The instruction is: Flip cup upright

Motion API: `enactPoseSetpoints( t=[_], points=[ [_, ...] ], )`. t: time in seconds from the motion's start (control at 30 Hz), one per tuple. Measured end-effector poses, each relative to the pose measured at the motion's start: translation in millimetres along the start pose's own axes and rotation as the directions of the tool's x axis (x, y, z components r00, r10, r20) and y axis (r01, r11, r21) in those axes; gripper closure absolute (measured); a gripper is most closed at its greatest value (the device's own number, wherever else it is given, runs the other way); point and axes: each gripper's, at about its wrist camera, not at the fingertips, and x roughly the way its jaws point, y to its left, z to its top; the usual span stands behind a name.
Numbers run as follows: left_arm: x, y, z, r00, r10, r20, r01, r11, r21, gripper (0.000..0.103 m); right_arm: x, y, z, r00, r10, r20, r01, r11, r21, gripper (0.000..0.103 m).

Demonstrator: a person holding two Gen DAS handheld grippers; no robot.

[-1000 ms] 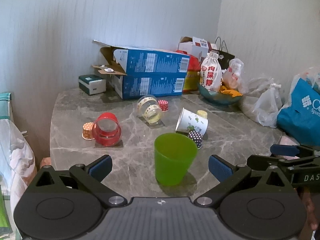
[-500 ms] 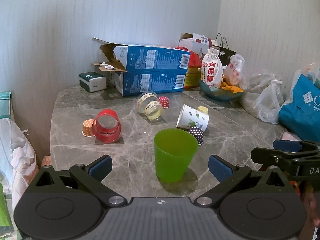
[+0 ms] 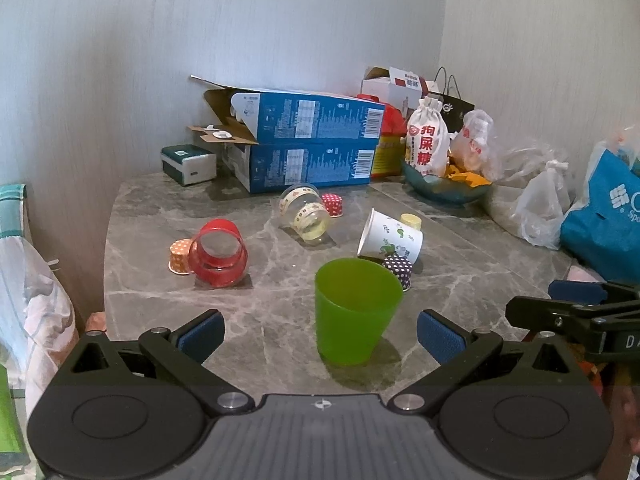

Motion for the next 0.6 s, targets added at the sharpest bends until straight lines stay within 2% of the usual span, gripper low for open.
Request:
enactPoseSetpoints(
  t=[0.6],
  points=[
    [7.0, 0.7, -0.9, 1.0, 0.001, -0.017, -0.001, 1.0, -0.001, 0.0, 2.3, -0.4, 0.4, 1.0, 0.005, -0.009, -0.005, 1.0, 0.006, 0.001]
  ],
)
